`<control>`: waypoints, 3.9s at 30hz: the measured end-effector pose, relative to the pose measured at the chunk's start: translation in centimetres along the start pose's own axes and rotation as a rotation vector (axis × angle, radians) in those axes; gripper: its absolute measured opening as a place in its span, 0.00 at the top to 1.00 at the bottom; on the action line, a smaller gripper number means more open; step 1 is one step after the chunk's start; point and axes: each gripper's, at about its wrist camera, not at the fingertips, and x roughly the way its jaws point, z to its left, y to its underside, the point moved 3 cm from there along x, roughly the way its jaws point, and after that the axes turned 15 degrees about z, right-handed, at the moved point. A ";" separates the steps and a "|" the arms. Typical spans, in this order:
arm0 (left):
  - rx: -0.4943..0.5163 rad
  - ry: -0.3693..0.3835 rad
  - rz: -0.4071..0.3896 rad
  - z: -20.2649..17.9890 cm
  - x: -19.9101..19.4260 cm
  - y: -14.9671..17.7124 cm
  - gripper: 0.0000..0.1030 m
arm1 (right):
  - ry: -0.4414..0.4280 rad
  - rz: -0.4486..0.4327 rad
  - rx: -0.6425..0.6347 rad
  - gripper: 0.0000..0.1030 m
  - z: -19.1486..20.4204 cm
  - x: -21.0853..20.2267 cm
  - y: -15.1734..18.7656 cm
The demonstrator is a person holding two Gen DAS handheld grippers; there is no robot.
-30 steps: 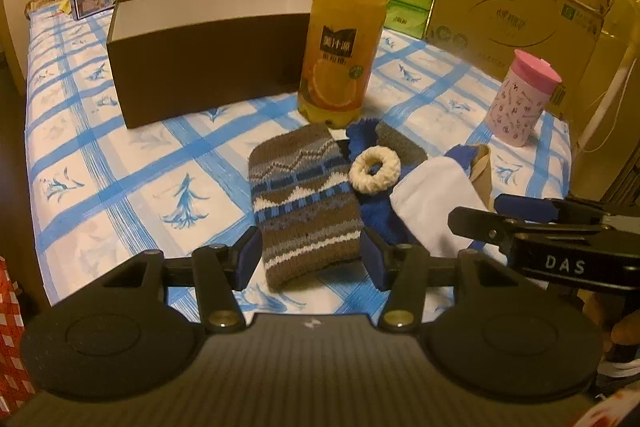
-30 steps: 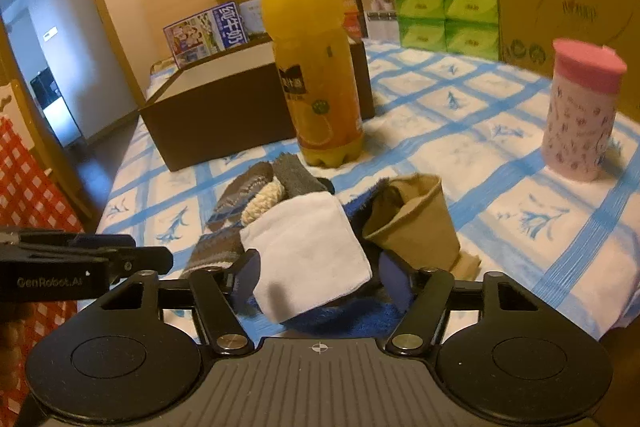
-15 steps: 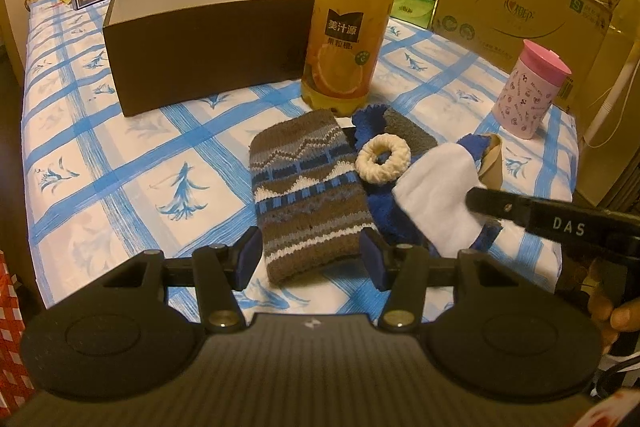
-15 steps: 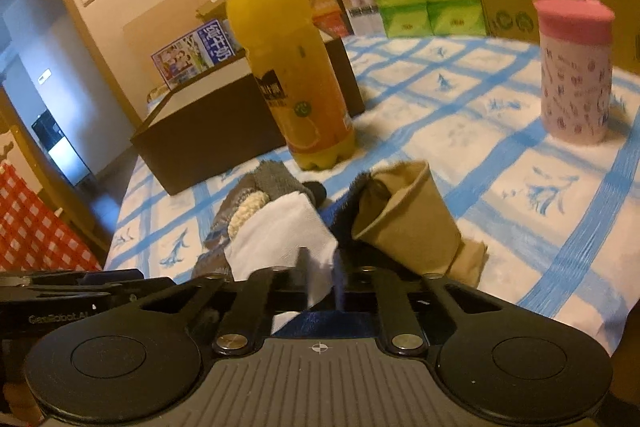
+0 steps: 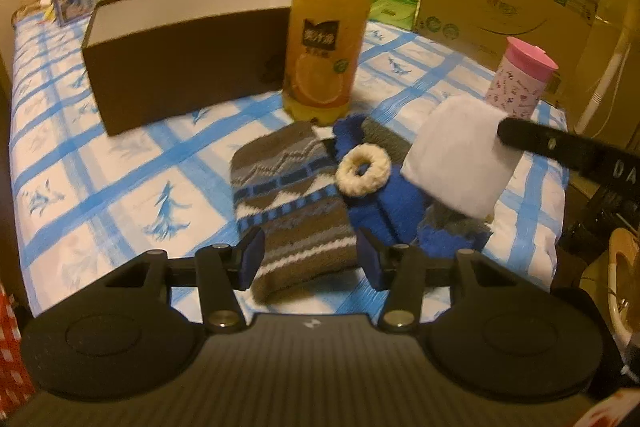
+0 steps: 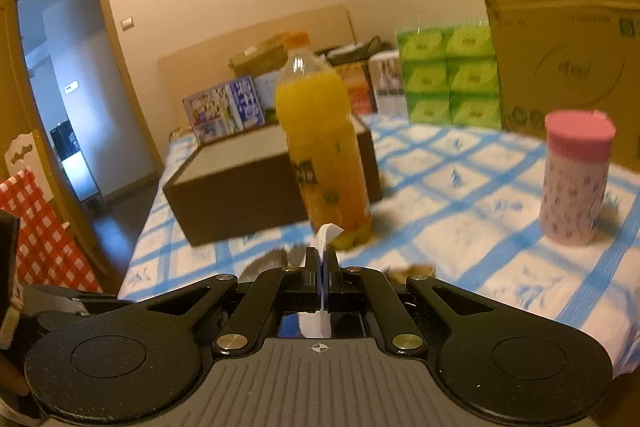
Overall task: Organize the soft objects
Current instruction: 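Grasp the white hair tie ring with the left tool while the right tool lifts the cloth, then carry hair tie and white cloth into the brown box and open both tools, then withdraw both tools from the box back toward the pile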
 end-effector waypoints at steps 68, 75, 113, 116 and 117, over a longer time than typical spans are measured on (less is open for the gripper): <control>-0.054 -0.025 -0.271 15.2 -6.7 -16.0 0.90 | -0.103 -0.138 -0.209 0.99 13.1 11.3 -17.9; -0.103 0.027 -0.243 18.3 -3.9 -19.7 0.90 | 0.014 -0.081 -0.200 0.99 13.4 17.3 -21.0; -0.234 0.096 -0.114 23.1 3.9 -21.6 0.62 | 0.061 0.065 -0.189 0.54 11.9 25.8 -21.3; -0.255 0.084 -0.124 23.4 2.7 -20.7 0.61 | 0.044 0.060 -0.202 0.53 12.4 24.7 -20.8; -0.261 0.080 -0.127 23.5 2.3 -20.3 0.61 | 0.039 0.057 -0.208 0.53 12.7 24.3 -20.6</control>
